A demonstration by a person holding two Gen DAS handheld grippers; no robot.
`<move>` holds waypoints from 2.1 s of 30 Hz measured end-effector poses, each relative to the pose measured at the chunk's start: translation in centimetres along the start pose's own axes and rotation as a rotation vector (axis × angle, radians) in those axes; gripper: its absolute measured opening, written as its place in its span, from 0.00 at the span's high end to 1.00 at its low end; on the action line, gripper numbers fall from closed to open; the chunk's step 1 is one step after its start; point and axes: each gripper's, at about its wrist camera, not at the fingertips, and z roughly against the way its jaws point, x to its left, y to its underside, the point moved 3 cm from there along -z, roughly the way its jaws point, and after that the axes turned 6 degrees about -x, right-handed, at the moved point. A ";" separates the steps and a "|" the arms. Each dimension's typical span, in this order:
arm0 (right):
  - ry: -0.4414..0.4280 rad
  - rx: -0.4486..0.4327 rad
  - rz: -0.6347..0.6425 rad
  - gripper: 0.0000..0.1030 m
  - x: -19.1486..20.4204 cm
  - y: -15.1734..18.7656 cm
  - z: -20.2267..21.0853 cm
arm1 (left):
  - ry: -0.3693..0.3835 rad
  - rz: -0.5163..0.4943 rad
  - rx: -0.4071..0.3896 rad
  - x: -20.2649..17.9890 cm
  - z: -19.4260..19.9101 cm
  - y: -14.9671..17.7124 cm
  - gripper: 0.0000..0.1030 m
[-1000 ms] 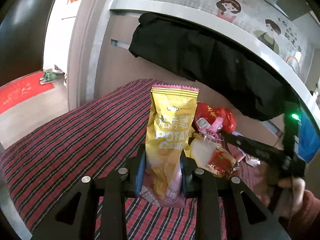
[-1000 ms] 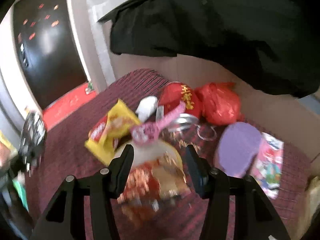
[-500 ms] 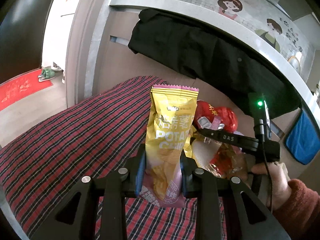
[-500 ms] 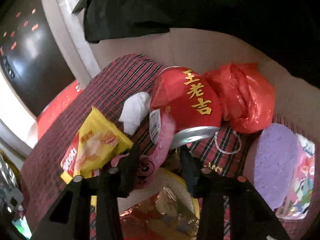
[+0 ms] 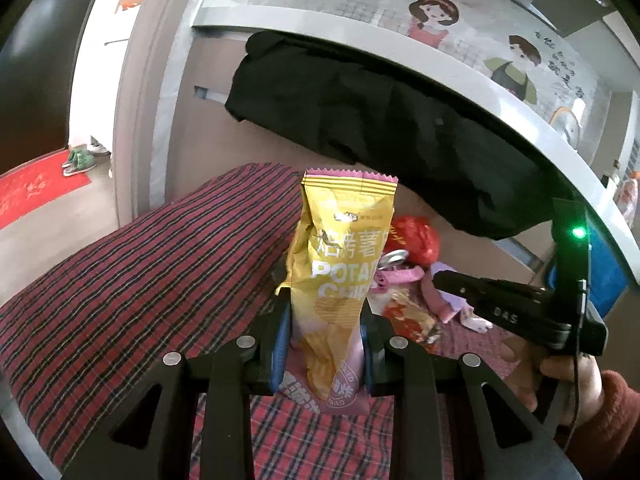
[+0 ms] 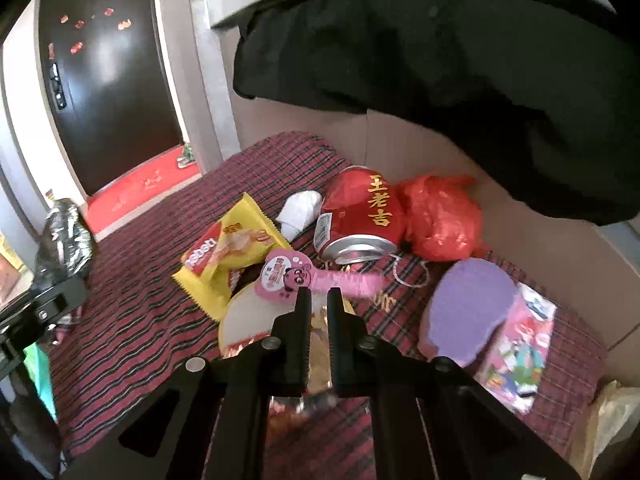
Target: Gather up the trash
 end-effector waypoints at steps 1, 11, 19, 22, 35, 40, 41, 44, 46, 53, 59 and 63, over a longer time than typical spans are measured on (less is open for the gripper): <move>-0.001 -0.006 -0.003 0.93 -0.1 0.2 0.6 | 0.000 -0.001 0.000 -0.2 0.1 0.1 0.71; -0.137 0.014 0.108 0.51 2.6 1.1 -0.7 | -0.031 0.005 0.026 0.4 -0.2 0.7 0.71; -0.066 0.001 -0.093 0.55 -0.1 3.9 0.6 | -0.033 0.032 0.039 2.2 -0.4 1.4 0.71; -0.086 0.018 -0.316 0.54 -2.6 5.7 0.6 | -0.016 0.051 0.045 2.2 -1.0 1.5 0.71; -0.078 0.000 -0.144 0.64 1.3 2.5 -2.5 | -0.035 0.060 0.062 3.0 -1.9 1.7 0.71; -0.065 0.104 -0.063 0.64 2.9 2.3 -6.2 | -0.054 0.056 0.068 3.1 -2.2 1.8 0.71; -0.063 0.098 -0.064 0.64 3.0 2.2 -6.6 | -0.058 0.055 0.069 3.1 -2.2 1.8 0.71; -0.064 0.082 -0.089 0.62 3.5 1.4 -7.1 | -0.072 0.055 0.068 3.3 -2.4 1.8 0.71; -0.085 0.100 -0.089 0.52 4.4 1.1 -7.9 | -0.083 0.052 0.071 3.5 -2.6 1.8 0.71; 0.022 0.125 0.107 0.46 7.4 1.0 -9.8 | -0.092 0.068 0.085 4.3 -2.9 2.1 0.71; -0.027 0.090 0.124 0.86 5.9 1.0 -6.6 | -0.086 0.063 0.083 3.7 -2.4 1.8 0.71; -0.028 0.006 0.087 0.90 3.6 0.2 -2.0 | -0.073 0.044 0.064 2.5 -1.5 1.2 0.71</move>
